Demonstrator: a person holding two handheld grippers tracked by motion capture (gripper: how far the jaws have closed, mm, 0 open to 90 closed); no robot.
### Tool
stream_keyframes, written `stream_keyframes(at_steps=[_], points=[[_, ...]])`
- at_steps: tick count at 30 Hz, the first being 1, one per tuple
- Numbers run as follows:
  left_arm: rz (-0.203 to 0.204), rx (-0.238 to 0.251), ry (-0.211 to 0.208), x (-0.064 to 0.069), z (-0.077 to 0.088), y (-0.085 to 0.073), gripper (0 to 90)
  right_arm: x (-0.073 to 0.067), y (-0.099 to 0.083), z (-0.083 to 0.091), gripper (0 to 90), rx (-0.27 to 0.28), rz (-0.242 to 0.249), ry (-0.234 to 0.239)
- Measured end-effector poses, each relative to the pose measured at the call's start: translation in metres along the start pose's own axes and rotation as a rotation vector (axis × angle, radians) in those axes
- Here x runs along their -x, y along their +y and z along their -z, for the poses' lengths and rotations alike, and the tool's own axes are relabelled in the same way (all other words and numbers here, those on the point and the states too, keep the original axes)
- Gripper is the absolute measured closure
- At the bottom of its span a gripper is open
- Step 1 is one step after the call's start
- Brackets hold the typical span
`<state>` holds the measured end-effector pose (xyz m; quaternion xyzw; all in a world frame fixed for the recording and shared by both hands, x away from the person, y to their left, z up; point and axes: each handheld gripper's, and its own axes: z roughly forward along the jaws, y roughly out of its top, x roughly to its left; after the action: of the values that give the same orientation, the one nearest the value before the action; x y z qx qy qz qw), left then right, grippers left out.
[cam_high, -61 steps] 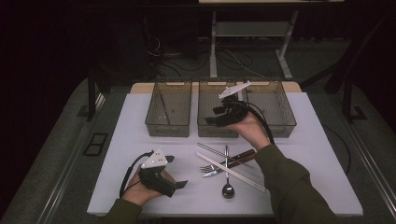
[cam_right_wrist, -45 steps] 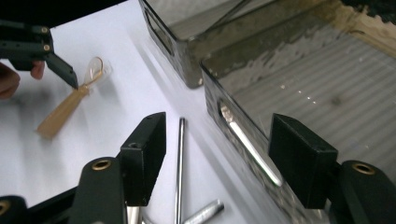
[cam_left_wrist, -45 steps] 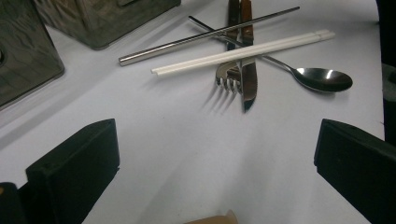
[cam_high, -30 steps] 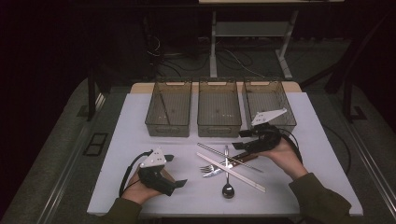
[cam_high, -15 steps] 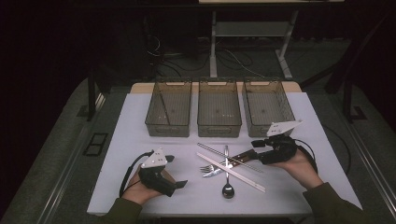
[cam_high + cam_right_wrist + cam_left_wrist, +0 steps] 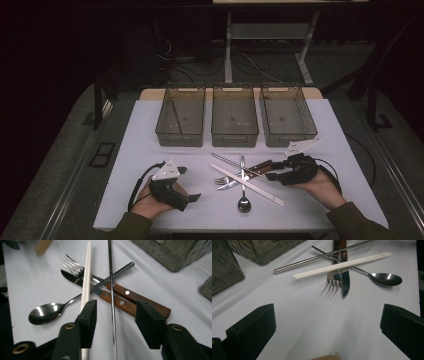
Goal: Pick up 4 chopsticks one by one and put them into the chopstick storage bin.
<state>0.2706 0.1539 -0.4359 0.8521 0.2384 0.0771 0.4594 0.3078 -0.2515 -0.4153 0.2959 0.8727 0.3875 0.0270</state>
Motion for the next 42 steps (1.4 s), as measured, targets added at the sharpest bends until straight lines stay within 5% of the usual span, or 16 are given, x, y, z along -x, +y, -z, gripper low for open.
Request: stream_keyframes(at_steps=[21,42], points=[[-0.004,-0.006,-0.003,0.000,-0.001,0.000,0.0,-0.003,0.000,-0.028,70.4,-0.121,0.056,-0.010],[-0.004,-0.006,-0.003,0.000,-0.001,0.000,0.0,-0.005,0.001,-0.038,77.6,-0.142,0.100,-0.040]])
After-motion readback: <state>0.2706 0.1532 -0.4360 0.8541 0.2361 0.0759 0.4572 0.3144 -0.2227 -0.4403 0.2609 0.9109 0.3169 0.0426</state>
